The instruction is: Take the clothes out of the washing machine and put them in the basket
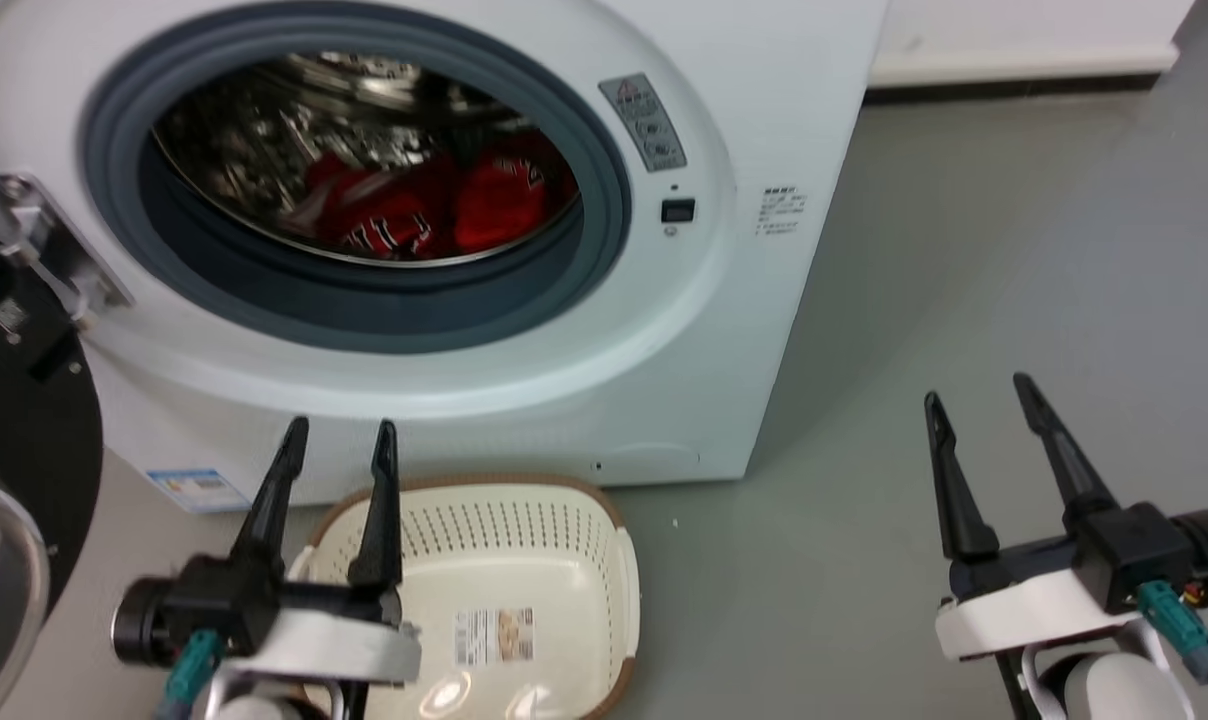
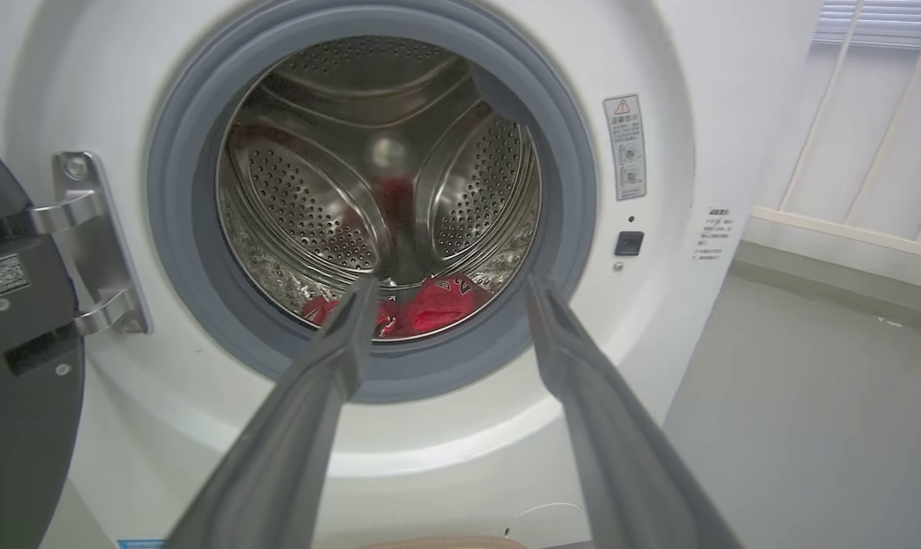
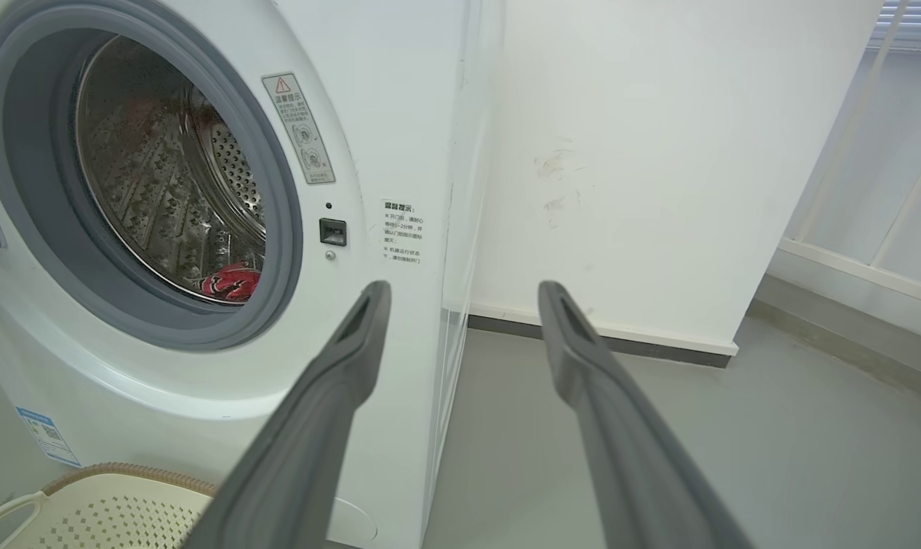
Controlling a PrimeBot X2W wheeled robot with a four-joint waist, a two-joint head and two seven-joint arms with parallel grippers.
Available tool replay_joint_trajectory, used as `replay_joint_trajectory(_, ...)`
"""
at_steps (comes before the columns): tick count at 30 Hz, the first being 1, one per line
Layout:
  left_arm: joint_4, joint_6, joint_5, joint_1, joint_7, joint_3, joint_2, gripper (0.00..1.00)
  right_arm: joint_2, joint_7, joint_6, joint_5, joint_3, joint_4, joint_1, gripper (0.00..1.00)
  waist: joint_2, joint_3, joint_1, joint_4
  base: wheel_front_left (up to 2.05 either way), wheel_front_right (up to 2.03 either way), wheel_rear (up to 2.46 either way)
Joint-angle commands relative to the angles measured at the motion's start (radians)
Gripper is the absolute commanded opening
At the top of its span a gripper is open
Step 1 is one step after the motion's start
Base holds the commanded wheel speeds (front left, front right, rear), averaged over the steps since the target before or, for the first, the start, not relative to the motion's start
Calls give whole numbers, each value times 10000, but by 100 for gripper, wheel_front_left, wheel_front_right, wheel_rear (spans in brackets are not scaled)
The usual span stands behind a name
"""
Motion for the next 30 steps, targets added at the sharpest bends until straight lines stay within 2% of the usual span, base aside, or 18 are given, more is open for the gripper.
replay_joint_trajectory(1,192,-20,-85,-410,-26,-71,189,100,21,-21,-7,11,-18,-73,-191,100,-1,753,0,-43,0,0,0)
replay_joint_trajectory(6,1118,-21,-553,-2249,-24,-372,1206,100,20,-21,-7,-100,58,-327,-752,100,-1,2092,0,-158,0,0,0)
replay_joint_trajectory(12,3443,-20,-1211,-5101,149,-1101,2935,100,26,-21,-7,-4,187,-714,-1595,100,-1,3592,0,-569,0,0,0)
replay_joint_trajectory(13,3443,-20,-1211,-5101,149,-1101,2935,100,26,-21,-7,-4,187,-714,-1595,100,-1,3592,0,-569,0,0,0)
replay_joint_trajectory(14,4120,-22,-1408,-6120,512,-1396,3423,100,21,-21,-8,76,312,-855,-1854,100,-1,4061,0,-737,0,0,0)
replay_joint_trajectory(18,5223,-21,-2024,-8148,1465,-1966,4217,100,23,-21,-8,335,435,-1076,-2244,100,-1,4827,0,-1049,0,0,0)
replay_joint_trajectory(19,5223,-21,-2024,-8148,1465,-1966,4217,100,23,-21,-8,335,435,-1076,-2244,100,-1,4827,0,-1049,0,0,0)
replay_joint_trajectory(25,6500,-22,-2642,-10874,3077,-2984,5199,100,25,-21,-8,694,697,-1379,-2458,100,-1,5805,0,-1548,0,0,0)
replay_joint_trajectory(30,7276,-13,-3271,-12819,4936,-3910,5913,100,25,-21,-8,1049,1081,-1741,-2637,100,-1,6465,0,-2059,0,0,0)
